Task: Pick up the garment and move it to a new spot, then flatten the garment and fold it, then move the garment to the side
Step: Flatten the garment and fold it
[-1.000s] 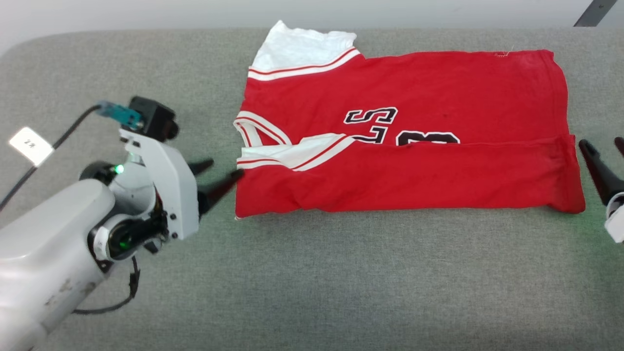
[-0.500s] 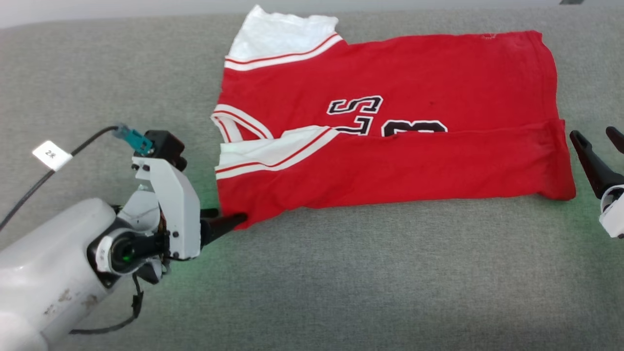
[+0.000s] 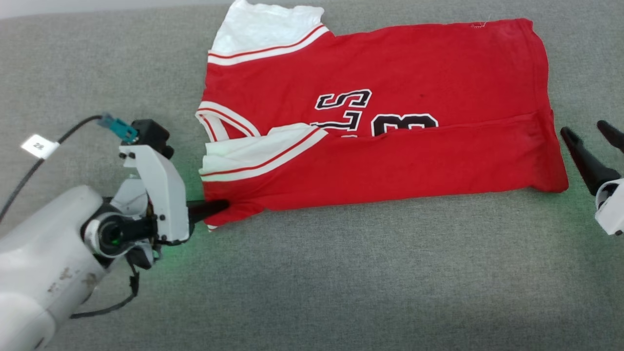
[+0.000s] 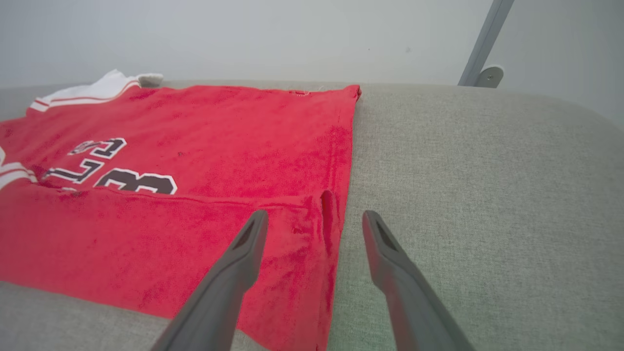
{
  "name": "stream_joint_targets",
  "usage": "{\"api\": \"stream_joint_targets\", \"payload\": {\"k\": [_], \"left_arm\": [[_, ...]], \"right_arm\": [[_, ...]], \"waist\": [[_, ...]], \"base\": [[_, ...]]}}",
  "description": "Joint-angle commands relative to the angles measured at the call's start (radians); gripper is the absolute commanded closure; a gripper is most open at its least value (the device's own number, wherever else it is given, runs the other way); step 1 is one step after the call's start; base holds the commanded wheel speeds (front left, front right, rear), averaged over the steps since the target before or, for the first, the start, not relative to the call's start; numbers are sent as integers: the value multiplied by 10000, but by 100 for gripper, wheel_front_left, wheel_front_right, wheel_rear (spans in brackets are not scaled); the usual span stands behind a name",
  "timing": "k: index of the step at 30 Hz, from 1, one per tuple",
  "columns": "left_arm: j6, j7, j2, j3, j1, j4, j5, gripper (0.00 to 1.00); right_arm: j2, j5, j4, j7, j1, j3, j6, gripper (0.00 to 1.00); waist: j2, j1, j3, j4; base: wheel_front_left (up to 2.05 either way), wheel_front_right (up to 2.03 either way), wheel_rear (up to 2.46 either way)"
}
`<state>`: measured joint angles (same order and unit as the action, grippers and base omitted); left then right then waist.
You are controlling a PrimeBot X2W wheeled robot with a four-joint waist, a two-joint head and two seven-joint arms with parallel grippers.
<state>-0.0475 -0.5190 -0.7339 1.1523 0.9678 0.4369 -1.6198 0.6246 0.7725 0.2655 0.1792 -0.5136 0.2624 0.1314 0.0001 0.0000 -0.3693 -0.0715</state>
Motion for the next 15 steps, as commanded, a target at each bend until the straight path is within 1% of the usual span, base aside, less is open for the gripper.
{"api": "stream_joint_targets", "payload": {"k": [1,4,9,12,15], "left_arm": [[-36,-176,389,364,-440,109,37,100],[-180,-82,430,340,-390,266,114,100],[-330,8,555,327,-322,447,214,100],[-396,80,654,338,-300,511,287,100],[-448,140,748,357,-263,546,388,100]], "right_arm": [[119,-63,-102,194,-97,135,-16,0],[449,64,-280,1001,-157,659,-16,0],[1124,398,-617,2891,-492,1676,-16,0],[1350,584,-627,3827,-833,2025,-16,0],[1446,509,-321,4660,-1162,2210,-16,0]], "waist": [[-1,0,20,27],[-1,0,53,96],[-1,0,54,184],[-1,0,15,234],[-1,0,-37,275]], "base": [[0,0,0],[0,0,0],[0,0,0],[0,0,0],[0,0,0]]}}
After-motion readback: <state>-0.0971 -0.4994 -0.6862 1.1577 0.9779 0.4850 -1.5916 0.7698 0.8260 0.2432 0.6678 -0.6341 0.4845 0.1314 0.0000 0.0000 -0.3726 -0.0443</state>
